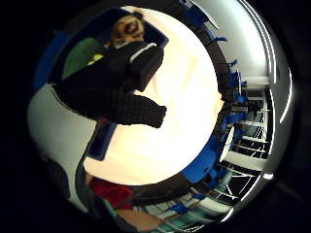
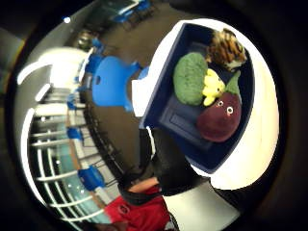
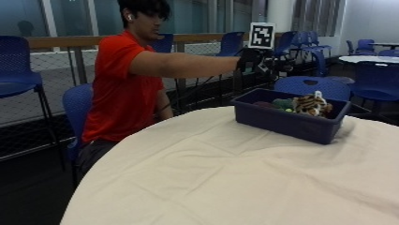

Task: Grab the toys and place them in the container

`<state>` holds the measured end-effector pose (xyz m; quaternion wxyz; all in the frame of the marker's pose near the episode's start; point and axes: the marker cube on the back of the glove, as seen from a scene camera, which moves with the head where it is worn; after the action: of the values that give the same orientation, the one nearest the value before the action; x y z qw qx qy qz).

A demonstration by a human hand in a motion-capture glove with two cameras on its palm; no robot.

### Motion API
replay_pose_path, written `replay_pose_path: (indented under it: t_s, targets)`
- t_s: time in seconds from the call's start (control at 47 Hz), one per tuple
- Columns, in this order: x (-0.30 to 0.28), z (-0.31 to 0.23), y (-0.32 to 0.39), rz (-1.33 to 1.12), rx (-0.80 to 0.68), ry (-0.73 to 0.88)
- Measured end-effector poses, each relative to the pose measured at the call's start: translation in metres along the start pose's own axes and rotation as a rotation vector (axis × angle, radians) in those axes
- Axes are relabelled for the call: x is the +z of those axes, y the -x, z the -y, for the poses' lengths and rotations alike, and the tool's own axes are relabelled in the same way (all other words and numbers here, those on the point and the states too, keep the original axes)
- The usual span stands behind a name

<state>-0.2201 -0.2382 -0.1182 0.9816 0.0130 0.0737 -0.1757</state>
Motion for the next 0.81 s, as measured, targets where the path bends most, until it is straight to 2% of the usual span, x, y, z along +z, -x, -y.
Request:
replay_pose_path:
  t_s: [0.106,0.192,0.277,0.554,0.809]
  targets:
    - [0.017,-0.016,-0.020,-0.050,0.094,0.005]
    - [0.031,-0.042,-0.025,-0.003,-0.052,0.016]
    - [0.048,-0.059,-0.038,-0.039,0.024,0.022]
    - [0.098,-0.137,-0.087,0.004,0.116,0.042]
    - [0.111,-0.186,-0.126,0.073,0.194,0.041]
